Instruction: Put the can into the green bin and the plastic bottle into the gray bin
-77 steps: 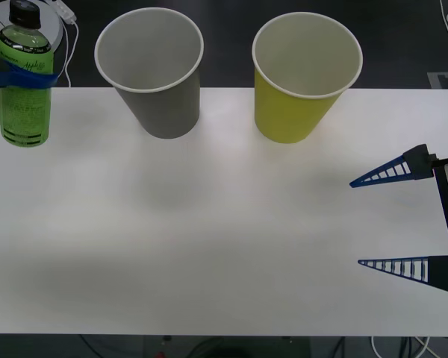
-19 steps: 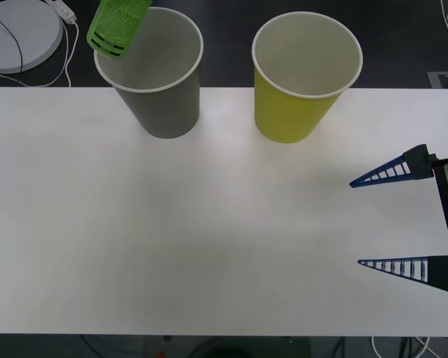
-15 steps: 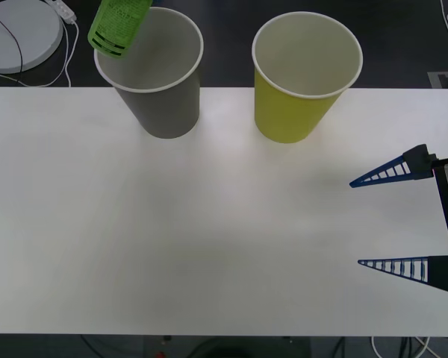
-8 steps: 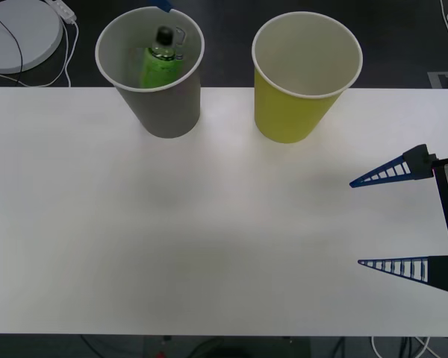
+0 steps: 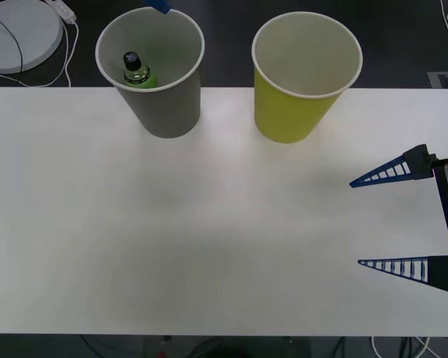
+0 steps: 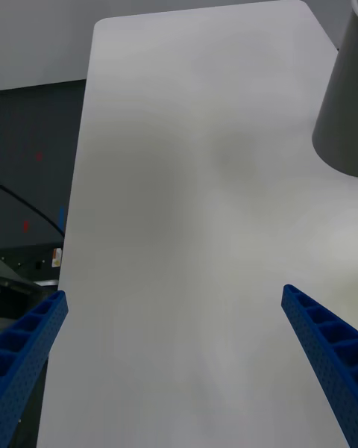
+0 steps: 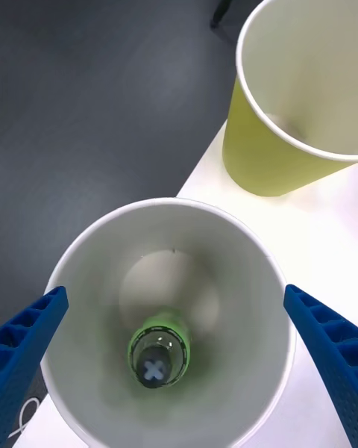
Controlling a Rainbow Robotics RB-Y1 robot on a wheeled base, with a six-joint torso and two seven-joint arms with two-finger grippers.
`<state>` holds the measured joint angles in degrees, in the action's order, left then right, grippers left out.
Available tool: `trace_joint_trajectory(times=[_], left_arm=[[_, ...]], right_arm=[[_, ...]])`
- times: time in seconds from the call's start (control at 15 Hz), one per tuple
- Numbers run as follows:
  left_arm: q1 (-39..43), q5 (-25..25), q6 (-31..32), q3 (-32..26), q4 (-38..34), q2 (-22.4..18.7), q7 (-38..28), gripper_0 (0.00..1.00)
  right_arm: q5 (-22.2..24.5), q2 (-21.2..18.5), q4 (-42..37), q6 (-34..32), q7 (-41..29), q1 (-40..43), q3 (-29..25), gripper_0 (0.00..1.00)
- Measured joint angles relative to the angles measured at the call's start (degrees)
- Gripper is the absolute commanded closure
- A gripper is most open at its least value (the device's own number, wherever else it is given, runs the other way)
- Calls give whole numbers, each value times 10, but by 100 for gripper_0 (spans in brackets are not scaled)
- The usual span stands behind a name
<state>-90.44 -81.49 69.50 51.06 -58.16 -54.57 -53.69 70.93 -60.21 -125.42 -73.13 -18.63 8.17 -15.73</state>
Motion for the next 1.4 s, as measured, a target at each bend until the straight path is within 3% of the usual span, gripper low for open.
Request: trace_joint_trajectory(times=[0.47, 1.4], left_arm=[[51, 39, -27, 1, -104, -83, -7, 0], [147, 177, -47, -6, -250, -245, 41, 0]], right_arm=[[0, 0, 0, 0, 0, 0, 0, 0], [0, 0, 0, 0, 0, 0, 0, 0]])
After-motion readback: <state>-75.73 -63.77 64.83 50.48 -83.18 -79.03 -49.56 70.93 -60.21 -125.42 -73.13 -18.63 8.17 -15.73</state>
